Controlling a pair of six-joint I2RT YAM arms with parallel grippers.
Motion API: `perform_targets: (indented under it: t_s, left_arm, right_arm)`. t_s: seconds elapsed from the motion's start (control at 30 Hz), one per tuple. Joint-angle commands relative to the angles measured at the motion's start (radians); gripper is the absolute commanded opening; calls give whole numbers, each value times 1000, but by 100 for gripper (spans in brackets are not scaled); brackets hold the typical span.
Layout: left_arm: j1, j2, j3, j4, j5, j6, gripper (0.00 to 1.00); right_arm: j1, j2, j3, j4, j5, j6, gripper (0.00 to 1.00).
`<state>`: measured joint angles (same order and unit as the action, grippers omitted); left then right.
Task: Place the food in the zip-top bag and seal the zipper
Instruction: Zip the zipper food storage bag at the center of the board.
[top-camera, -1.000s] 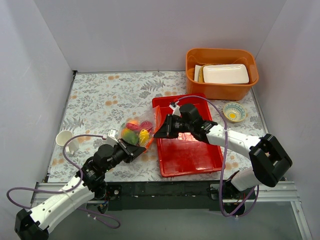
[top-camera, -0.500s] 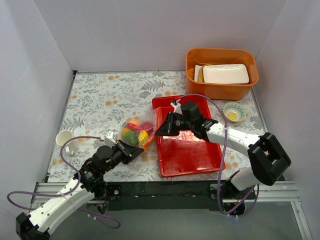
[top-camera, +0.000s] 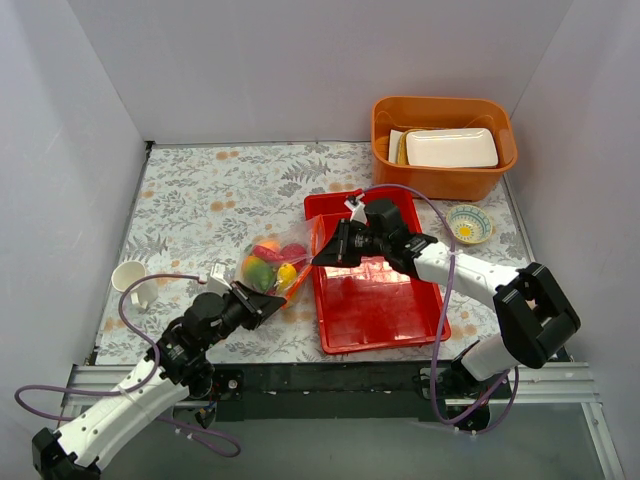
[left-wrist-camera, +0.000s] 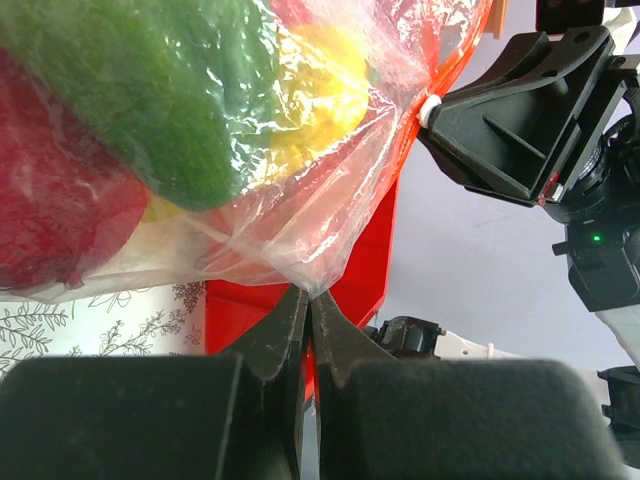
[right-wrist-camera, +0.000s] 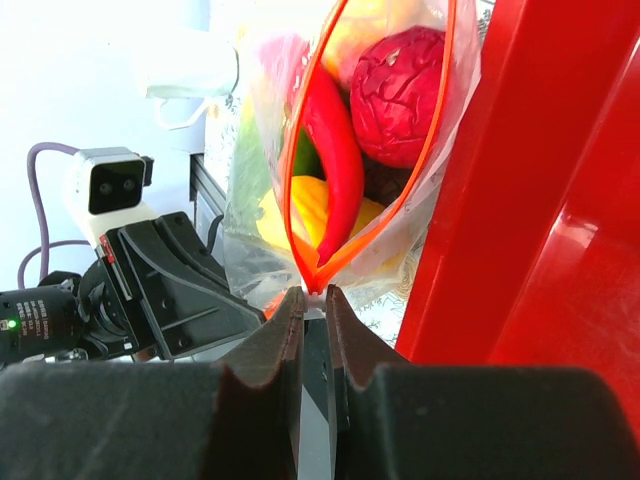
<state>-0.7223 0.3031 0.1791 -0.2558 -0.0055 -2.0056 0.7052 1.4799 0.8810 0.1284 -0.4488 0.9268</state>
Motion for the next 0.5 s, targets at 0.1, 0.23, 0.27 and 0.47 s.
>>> perform_targets:
  t_s: [0.1,0.23,0.27,0.47]
  left_arm:
    - [3,-39,34,-105,-34,-45,0]
    - [3,-55,39,-140,-37,-48,0]
    - [3,-64,40,-148,-39,-48,0]
    - [3,-104,43,-191,-56,-61,0]
  right_arm:
    - [-41,3,52,28,32,-31,12]
    - [-49,11,56,37,15,-32,12]
    - [-50,13,56,37,13,-34,12]
    - [-67,29,64,51,-24,-28,13]
